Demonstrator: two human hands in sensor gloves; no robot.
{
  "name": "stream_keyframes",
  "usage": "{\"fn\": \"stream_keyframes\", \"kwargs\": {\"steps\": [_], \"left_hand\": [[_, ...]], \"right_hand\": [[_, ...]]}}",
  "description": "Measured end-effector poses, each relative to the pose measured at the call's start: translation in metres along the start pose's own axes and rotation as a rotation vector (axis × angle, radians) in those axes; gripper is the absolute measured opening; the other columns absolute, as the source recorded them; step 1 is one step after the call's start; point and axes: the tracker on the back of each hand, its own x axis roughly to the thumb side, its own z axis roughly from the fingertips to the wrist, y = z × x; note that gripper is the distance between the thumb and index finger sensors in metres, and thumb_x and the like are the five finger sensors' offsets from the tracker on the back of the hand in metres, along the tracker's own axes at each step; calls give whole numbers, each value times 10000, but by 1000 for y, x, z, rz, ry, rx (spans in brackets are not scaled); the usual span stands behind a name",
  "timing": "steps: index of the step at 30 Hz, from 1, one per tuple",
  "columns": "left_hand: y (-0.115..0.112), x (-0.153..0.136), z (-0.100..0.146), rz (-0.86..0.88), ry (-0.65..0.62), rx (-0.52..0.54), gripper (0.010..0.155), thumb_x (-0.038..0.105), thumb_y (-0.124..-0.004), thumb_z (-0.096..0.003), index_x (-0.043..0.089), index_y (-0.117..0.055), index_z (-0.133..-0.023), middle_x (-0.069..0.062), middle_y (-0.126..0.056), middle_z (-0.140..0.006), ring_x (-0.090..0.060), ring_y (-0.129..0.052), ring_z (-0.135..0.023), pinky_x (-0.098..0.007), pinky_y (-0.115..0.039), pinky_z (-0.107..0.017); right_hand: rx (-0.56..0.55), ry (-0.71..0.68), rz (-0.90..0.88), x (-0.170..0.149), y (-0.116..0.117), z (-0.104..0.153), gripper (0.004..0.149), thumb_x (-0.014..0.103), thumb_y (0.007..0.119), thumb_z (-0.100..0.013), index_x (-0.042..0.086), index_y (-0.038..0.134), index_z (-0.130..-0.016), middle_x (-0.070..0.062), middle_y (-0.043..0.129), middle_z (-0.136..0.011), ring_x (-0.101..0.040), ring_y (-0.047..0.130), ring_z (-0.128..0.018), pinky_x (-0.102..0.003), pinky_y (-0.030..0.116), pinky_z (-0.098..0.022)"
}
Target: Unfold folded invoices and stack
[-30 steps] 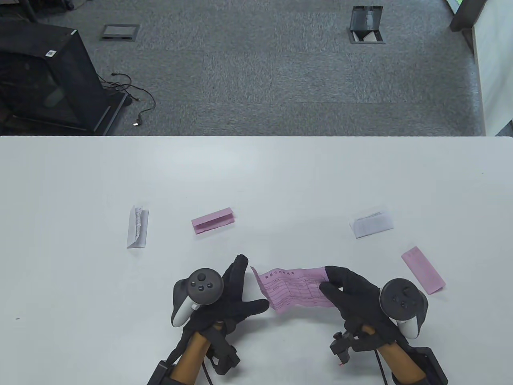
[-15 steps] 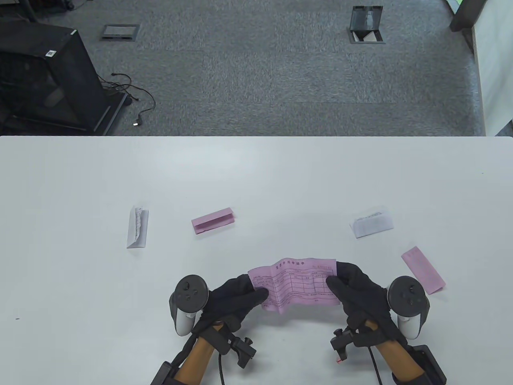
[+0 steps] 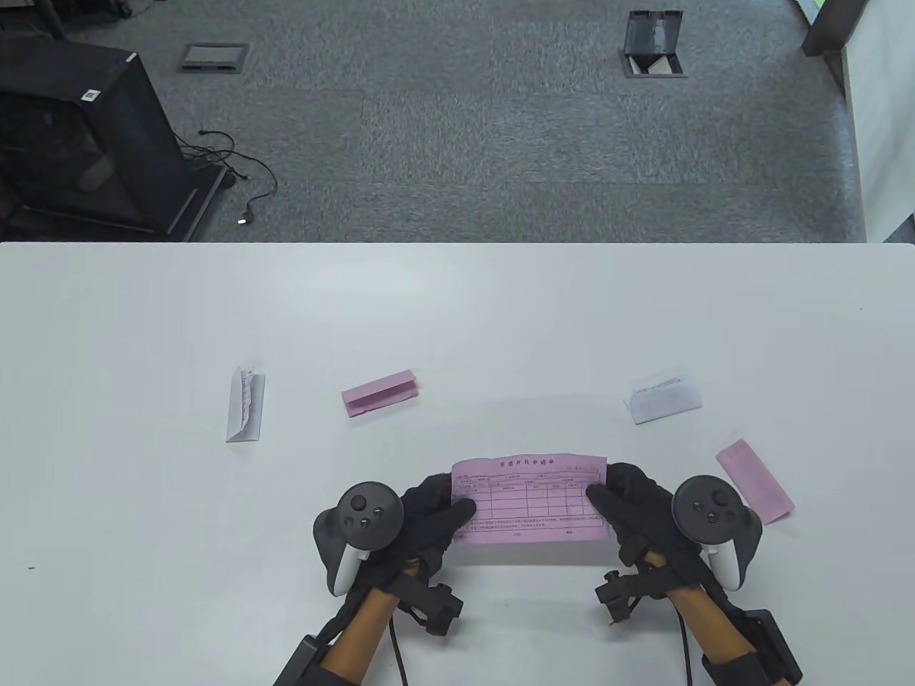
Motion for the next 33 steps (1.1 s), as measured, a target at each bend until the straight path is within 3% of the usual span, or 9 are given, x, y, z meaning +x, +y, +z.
{"fn": "stream_keyframes", "kwargs": {"steps": [6,12,17,21,26,33], "left_hand": [[5,20,-35,-126,97,17,570,363,-911,-466,146,-751,-968,-58,-1036,-631,-221,-1008,-474,-372,-849,-350],[-12,20,-87,-334,265,5,619,384,-910,-465,148,-709,-1001,-43,-1025,-626,-208,-997,-468,-359,-842,-353],[-37,8,-111,-495,322,-52,664,396,-920,-455,141,-686,-1021,-41,-1033,-603,-210,-995,-453,-357,-841,-348],[-45,4,-116,-566,342,-68,742,431,-942,-429,144,-647,-1047,2,-1010,-547,-181,-974,-405,-348,-835,-346],[-47,7,-115,-727,359,-63,850,525,-921,-398,165,-577,-1086,25,-974,-582,-185,-956,-447,-370,-816,-393],[-40,3,-112,-757,356,-57,861,534,-914,-388,187,-566,-1095,14,-964,-627,-199,-951,-489,-379,-808,-423]], "right_hand": [[-70,28,230,18,-1,-38,391,404,790,-454,184,806,-778,4,952,-538,-259,931,-506,-567,644,-615],[33,177,367,13,20,-93,389,407,793,-452,186,816,-770,-1,958,-532,-263,935,-500,-562,648,-613],[93,244,545,-3,49,-111,385,407,797,-448,186,831,-761,-5,970,-520,-268,947,-481,-558,660,-602],[99,263,660,-4,62,-114,388,417,807,-438,185,843,-747,5,959,-468,-250,935,-421,-541,676,-585],[125,276,820,4,69,-113,392,432,804,-438,222,805,-769,33,939,-474,-239,930,-447,-540,668,-596],[83,286,898,4,67,-113,533,502,794,-411,182,770,-836,17,936,-528,-257,923,-496,-552,648,-612]]}}
